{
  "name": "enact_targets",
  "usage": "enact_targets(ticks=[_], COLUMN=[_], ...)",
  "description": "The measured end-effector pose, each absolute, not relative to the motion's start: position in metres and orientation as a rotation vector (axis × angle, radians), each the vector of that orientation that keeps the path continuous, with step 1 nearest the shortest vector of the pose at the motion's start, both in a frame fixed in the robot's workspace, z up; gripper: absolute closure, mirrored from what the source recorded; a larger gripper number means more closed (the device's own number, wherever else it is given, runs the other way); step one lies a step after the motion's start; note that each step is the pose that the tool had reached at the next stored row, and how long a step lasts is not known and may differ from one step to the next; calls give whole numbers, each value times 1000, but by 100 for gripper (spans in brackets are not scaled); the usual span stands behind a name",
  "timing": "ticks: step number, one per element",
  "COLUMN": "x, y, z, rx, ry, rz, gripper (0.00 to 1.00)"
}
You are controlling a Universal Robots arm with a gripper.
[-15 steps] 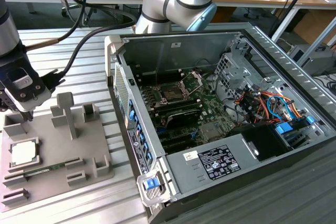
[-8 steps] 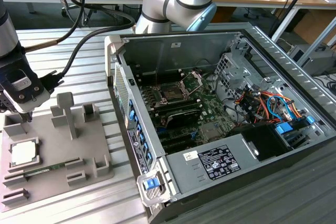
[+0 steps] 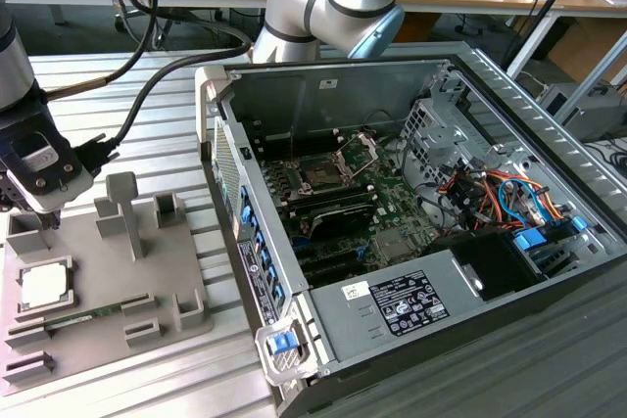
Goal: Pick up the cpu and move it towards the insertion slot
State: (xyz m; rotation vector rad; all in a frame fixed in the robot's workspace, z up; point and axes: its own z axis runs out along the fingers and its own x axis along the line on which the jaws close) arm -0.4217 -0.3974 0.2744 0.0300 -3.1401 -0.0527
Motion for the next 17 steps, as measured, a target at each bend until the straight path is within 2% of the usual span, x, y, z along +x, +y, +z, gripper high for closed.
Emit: enact_targets(ticks=[17], x=[-423], y=[-397], z=[270], rx=[30], ry=[-3140], rz=[-53], gripper=[89])
